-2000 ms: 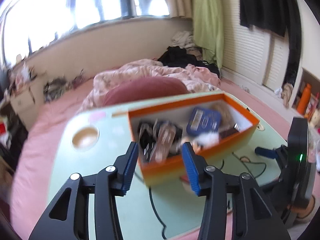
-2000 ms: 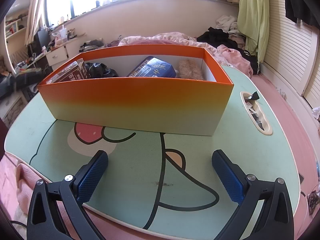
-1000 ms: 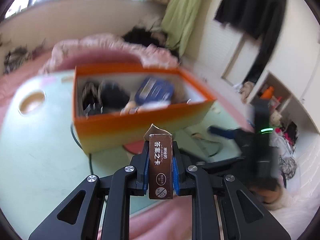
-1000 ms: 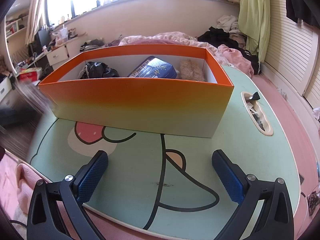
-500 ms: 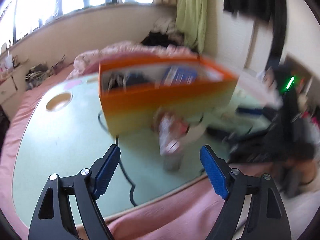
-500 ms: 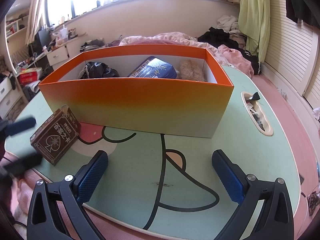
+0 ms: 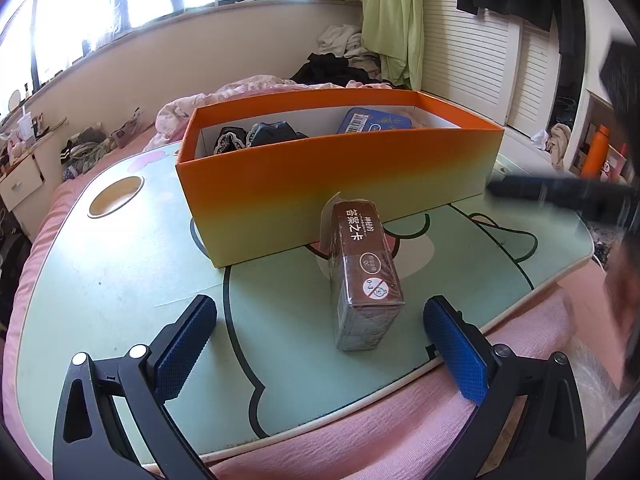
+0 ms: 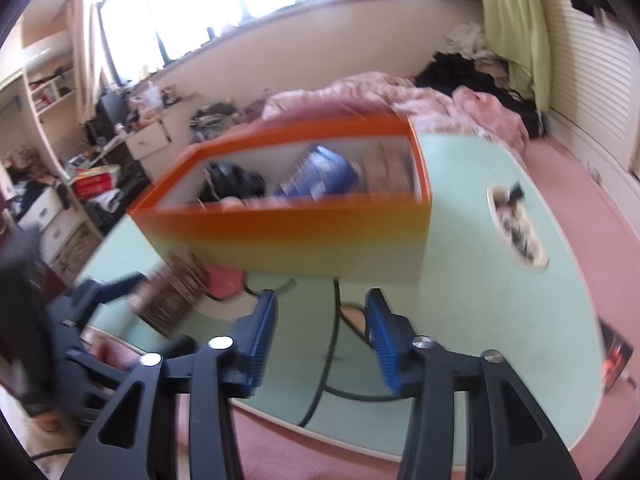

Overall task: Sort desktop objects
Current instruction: 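Reach into the orange box and grasp the blue tin with the right tool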

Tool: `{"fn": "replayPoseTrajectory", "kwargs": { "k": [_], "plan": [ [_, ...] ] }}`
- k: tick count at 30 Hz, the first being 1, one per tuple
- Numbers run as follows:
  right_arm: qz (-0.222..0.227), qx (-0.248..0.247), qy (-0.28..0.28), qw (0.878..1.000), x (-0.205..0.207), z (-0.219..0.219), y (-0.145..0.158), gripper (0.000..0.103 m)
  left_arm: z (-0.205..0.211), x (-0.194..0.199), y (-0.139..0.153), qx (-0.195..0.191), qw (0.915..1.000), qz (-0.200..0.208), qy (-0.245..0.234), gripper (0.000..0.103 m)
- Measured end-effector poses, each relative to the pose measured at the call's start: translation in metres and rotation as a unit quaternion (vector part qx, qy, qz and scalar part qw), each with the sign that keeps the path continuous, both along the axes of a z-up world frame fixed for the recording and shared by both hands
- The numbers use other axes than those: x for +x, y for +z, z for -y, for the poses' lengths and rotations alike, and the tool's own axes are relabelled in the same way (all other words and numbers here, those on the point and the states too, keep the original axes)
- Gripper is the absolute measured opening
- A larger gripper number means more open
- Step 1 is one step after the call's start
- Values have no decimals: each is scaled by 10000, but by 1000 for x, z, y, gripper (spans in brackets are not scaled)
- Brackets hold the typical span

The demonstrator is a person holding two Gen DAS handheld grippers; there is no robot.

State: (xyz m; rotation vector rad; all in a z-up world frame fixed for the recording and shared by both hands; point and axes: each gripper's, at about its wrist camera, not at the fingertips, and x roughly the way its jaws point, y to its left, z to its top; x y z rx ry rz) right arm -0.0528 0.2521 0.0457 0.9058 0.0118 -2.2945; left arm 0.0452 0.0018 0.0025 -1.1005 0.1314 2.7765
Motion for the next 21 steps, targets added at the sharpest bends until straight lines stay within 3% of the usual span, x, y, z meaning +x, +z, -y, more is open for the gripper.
{"fn": "replayPoseTrajectory", "kwargs": {
  "k": [2, 3, 7, 10, 14, 16, 19, 21],
  "plan": [
    [-118, -178, -49, 9998, -18, 3, 26, 49, 0, 0, 0, -1, 10000, -1, -1, 103],
    [43, -147, 48, 9999, -33, 11, 35, 55, 1, 0, -1, -3, 10000, 0, -3, 103],
    [1218, -239, 576, 9906, -100, 47, 42, 57, -1, -1, -2, -4, 10000, -1, 4, 103],
    [1301, 471, 509, 9891, -129, 74, 32, 66, -1, -2, -1, -4, 10000, -7, -1, 103],
    [1622, 730, 267, 9837, -156, 80, 17, 66, -3, -3, -3, -9, 10000, -12, 13, 103],
    [1865, 826, 472, 9778, -162, 80, 4, 67, -3, -2, -3, -10, 10000, -11, 13, 103],
    [1589, 1274, 650, 9769, -153, 90, 2, 68, -3, -3, -4, -13, 10000, -18, 13, 103],
    [1639, 1219, 750, 9760, -149, 90, 3, 68, -3, -5, -4, -7, 10000, -17, 15, 103]
  ]
}}
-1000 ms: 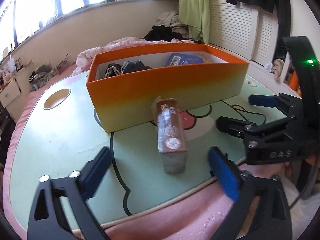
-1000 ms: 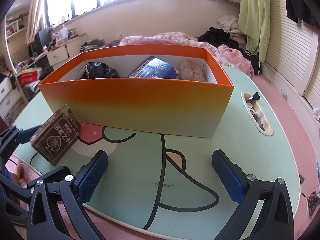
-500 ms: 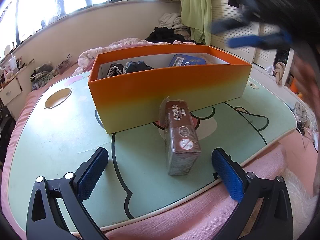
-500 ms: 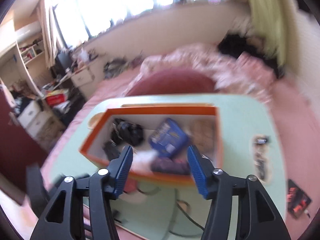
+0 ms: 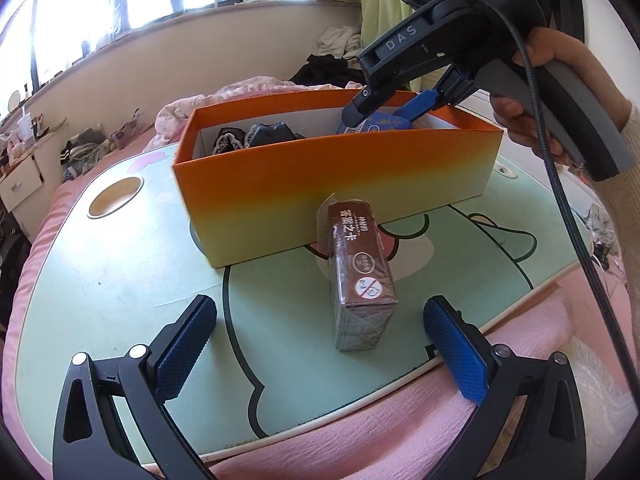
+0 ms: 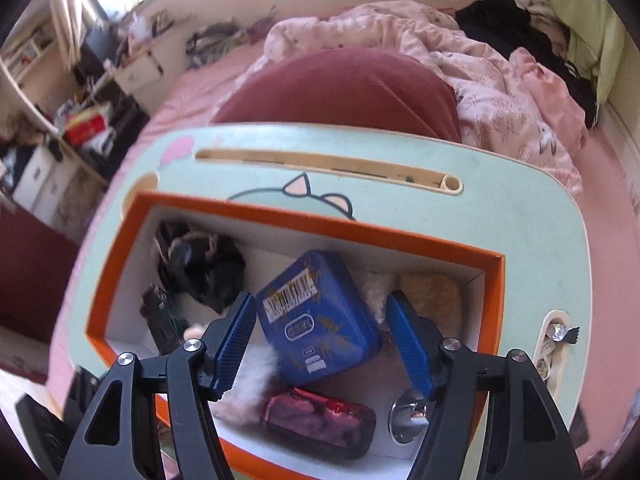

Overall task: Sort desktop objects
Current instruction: 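Reach into the orange box and grasp the blue tin with the right tool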

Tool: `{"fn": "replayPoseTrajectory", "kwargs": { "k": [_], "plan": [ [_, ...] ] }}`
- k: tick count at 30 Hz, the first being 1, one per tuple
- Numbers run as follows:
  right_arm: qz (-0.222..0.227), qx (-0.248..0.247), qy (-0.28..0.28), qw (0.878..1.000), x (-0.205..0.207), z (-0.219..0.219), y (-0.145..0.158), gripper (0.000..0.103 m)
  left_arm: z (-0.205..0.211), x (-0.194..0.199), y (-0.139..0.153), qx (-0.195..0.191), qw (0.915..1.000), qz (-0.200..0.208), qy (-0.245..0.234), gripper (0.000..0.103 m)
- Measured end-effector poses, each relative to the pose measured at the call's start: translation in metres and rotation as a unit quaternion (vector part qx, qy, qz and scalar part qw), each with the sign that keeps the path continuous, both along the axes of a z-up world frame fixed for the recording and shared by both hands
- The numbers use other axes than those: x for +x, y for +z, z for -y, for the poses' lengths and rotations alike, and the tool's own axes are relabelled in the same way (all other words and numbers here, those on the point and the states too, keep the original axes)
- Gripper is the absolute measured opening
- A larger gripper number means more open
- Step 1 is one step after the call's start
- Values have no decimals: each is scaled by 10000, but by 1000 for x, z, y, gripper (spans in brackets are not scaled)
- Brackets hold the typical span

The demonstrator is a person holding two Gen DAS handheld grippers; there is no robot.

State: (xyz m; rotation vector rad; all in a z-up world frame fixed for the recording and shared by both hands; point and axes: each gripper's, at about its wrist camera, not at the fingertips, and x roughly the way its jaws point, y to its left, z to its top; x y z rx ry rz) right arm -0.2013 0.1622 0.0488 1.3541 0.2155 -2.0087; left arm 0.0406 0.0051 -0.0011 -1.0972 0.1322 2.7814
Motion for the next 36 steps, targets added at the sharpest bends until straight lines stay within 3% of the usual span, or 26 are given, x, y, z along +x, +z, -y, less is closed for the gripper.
{"fn": "replayPoseTrajectory", "kwargs": {
  "k": [4, 8, 12, 16, 17, 18, 20, 21, 23, 24, 26, 29, 33, 36],
  "plan": [
    [398, -655, 282, 9967, 10, -3, 7, 68, -2, 1, -1, -10, 10000, -10, 3, 103],
    [660, -787, 625, 9927, 25, 14, 5, 68, -2, 2, -1, -10, 10000, -12, 4, 103],
    [-77, 20, 371, 9993, 35, 29, 1, 68, -3, 2, -2, -10, 10000, -14, 9, 103],
    [14, 789, 226, 9966, 29, 37, -15, 70, -3, 2, -2, -13, 10000, -19, 11, 103],
    [-32, 922, 311, 9953, 28, 41, -17, 80, -3, 1, -2, -14, 10000, -20, 9, 103],
    [37, 1046, 399, 9937, 24, 47, -22, 83, -3, 1, -2, -11, 10000, -20, 8, 103],
    [235, 1259, 387, 9910, 15, 54, -37, 83, -3, 2, -3, -10, 10000, -23, 9, 103],
    [26, 1323, 394, 9904, 17, 57, -39, 85, -4, 2, -3, -14, 10000, -25, 7, 103],
    [-53, 1240, 337, 9917, 17, 58, -36, 85, -2, 2, -3, -7, 10000, -21, -1, 103],
    [-104, 1206, 173, 9925, 18, 56, -31, 76, 0, 2, -3, 3, 10000, -25, -9, 103],
    [-227, 1086, 2, 9938, 22, 51, -26, 68, 0, 2, -3, 3, 10000, -29, -12, 103],
    [-452, 723, -205, 9961, 31, 42, -23, 67, -4, 4, -3, -2, 10000, -31, -13, 103],
    [-815, -356, -572, 9944, 40, 20, 1, 66, -6, 4, -4, 1, 10000, -29, -5, 103],
    [-1223, -1263, -899, 9803, 55, -10, 32, 66, -4, 4, -4, 4, 10000, -31, -7, 103]
  ]
}}
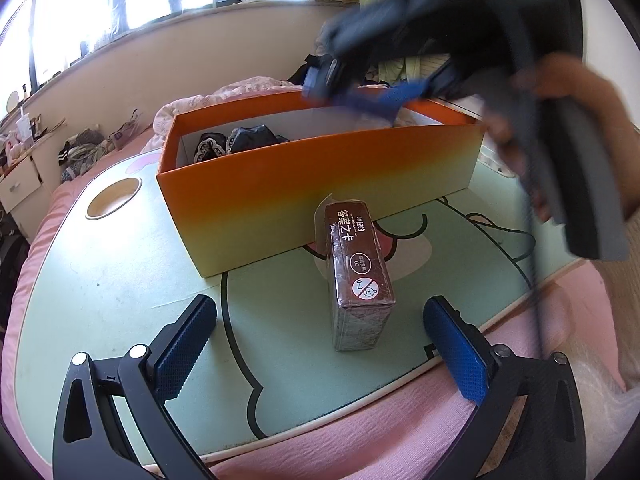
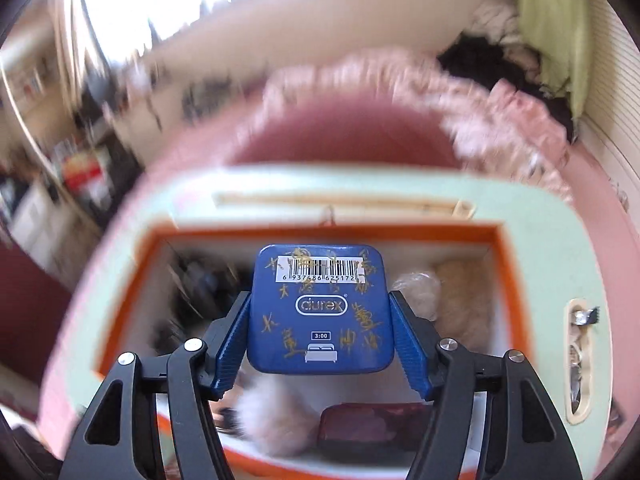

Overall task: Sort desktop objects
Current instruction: 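Carry the blue tin out and place it beside the card box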

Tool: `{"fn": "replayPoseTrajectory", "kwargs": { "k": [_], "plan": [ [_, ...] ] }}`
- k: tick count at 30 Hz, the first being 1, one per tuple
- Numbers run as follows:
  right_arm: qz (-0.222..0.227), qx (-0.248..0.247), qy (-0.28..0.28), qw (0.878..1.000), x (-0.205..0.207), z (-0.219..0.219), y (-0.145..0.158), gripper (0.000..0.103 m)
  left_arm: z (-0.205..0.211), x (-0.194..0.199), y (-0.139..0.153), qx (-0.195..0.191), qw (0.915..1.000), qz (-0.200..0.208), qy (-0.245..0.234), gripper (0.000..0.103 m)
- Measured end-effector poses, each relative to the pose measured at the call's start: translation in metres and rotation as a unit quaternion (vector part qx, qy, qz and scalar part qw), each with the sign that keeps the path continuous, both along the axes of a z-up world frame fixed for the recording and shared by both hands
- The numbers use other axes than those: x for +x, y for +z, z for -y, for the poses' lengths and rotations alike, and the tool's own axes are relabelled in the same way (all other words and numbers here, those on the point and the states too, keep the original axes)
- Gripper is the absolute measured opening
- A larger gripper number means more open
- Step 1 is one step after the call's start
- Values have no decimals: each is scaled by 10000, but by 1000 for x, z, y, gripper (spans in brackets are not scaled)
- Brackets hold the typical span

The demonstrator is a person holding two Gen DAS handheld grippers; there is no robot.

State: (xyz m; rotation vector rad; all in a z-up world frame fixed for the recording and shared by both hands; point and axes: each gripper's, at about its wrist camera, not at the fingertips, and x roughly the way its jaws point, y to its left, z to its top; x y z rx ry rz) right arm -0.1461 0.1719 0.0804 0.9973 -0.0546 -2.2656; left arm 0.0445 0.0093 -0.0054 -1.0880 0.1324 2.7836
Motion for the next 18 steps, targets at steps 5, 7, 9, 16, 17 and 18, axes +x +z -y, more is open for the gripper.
{"fn": "replayPoseTrajectory", "kwargs": {
  "k": [5, 7, 9, 16, 17, 18],
  "plan": [
    [-164, -714, 310, 9968, 55, -45, 35, 66, 0, 0, 0, 2, 10000, -1, 1, 103],
    [-92, -605, 629, 9961, 80, -55, 32, 66, 0, 0, 0, 1, 10000, -1, 3, 103],
    [19, -246, 849, 9961, 100, -56, 16, 66, 1, 0, 0, 2, 10000, -2, 2, 103],
    [123, 912, 615, 9939, 106, -31, -55, 66, 1, 0, 0, -3, 10000, -6, -3, 103],
    [-10, 823, 502, 9953, 102, -27, -53, 66, 1, 0, 0, 2, 10000, -8, -1, 103],
    [-40, 609, 462, 9971, 98, -27, -50, 68, 1, -1, 0, 6, 10000, -7, -2, 103]
  ]
}}
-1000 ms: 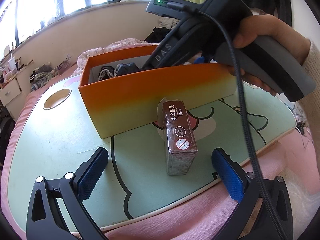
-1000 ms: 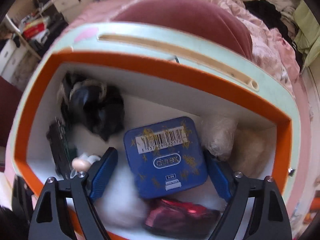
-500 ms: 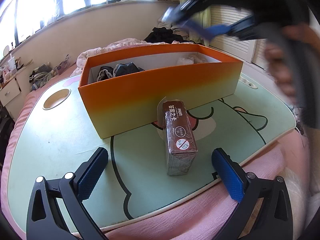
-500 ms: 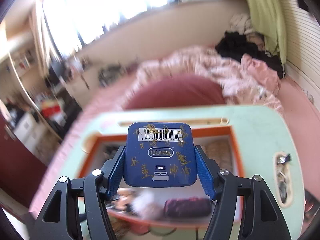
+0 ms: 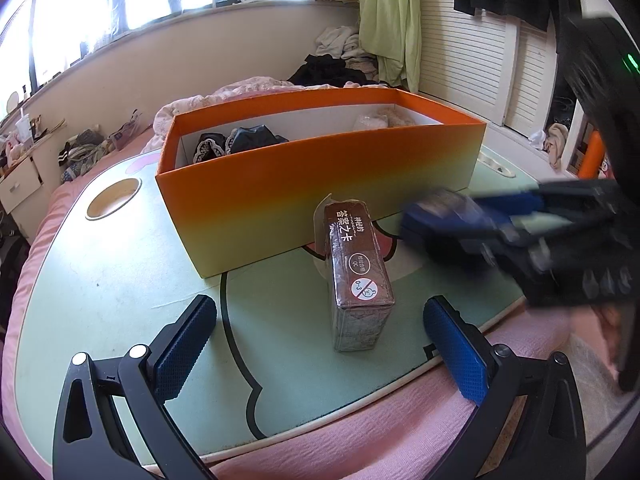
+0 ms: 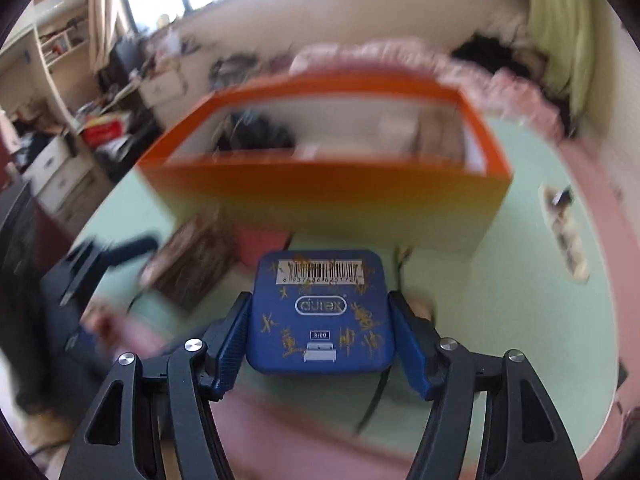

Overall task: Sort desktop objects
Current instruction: 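Carry the blue tin out and place it beside the card box, then reach into the orange box and grasp the plastic-wrapped white ball with the left tool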

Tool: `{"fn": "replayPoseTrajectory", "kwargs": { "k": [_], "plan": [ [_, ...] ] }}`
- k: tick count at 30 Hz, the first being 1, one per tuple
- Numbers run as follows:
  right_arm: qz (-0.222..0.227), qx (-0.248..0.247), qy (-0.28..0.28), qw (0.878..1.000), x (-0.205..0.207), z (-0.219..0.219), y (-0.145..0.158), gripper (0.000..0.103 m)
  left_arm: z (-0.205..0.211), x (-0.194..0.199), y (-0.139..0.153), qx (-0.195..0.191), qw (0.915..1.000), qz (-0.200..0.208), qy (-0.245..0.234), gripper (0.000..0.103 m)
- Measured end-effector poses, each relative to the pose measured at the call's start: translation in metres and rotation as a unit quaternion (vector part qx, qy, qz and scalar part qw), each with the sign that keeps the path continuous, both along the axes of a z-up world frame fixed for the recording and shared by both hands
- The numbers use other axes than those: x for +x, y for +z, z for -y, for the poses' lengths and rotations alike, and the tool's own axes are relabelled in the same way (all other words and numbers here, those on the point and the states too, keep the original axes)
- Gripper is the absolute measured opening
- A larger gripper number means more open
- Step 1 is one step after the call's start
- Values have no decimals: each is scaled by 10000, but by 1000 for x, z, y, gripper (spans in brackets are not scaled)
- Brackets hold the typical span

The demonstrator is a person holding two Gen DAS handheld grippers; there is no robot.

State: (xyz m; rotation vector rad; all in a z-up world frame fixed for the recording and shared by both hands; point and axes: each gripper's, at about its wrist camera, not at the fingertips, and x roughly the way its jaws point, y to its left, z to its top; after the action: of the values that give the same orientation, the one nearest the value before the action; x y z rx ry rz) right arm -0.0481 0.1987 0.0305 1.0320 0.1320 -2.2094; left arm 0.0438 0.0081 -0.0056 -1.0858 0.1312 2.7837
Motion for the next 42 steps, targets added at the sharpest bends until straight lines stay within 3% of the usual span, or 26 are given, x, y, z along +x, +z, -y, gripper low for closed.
{"fn": "replayPoseTrajectory", "kwargs": {
  "k": [1, 3, 7, 10, 11, 13, 27, 28, 32, 37, 42],
  "plan": [
    [13, -394, 18, 9992, -2, -3, 4, 71, 1, 0, 0, 2, 10000, -3, -4, 103],
    [27, -669, 32, 9978, -3, -10, 6, 93, 1, 0, 0, 4, 10000, -4, 2, 103],
    [-319, -19, 60, 9995, 21, -21, -4, 94, 3, 0, -1, 4, 10000, -6, -1, 103],
    [-342, 387, 75, 9986, 31, -32, -23, 94, 3, 0, -1, 5, 10000, -6, 1, 103],
    [-718, 489, -9, 9962, 37, -31, -26, 98, 3, 0, -2, -9, 10000, -5, -4, 103],
    [-795, 355, -114, 9961, 34, -32, -35, 103, 4, 1, -2, -13, 10000, 0, 28, 103],
    [-984, 200, 22, 9949, 30, -31, -42, 103, 21, 12, 0, -51, 9994, 41, 354, 102],
    [-983, 201, 21, 9949, 31, -31, -42, 103, 23, 17, 4, -18, 9994, 30, 334, 100],
    [-986, 199, 21, 9949, 31, -31, -41, 103, 25, 23, 29, 280, 9994, -68, 202, 75],
    [-985, 197, 25, 9949, 32, -30, -41, 103, 14, -2, 89, 814, 9961, -181, -302, 63],
    [-990, 192, 27, 9949, 33, -30, -41, 103, -24, -85, 110, 786, 9928, 661, -615, 60]
  ]
}}
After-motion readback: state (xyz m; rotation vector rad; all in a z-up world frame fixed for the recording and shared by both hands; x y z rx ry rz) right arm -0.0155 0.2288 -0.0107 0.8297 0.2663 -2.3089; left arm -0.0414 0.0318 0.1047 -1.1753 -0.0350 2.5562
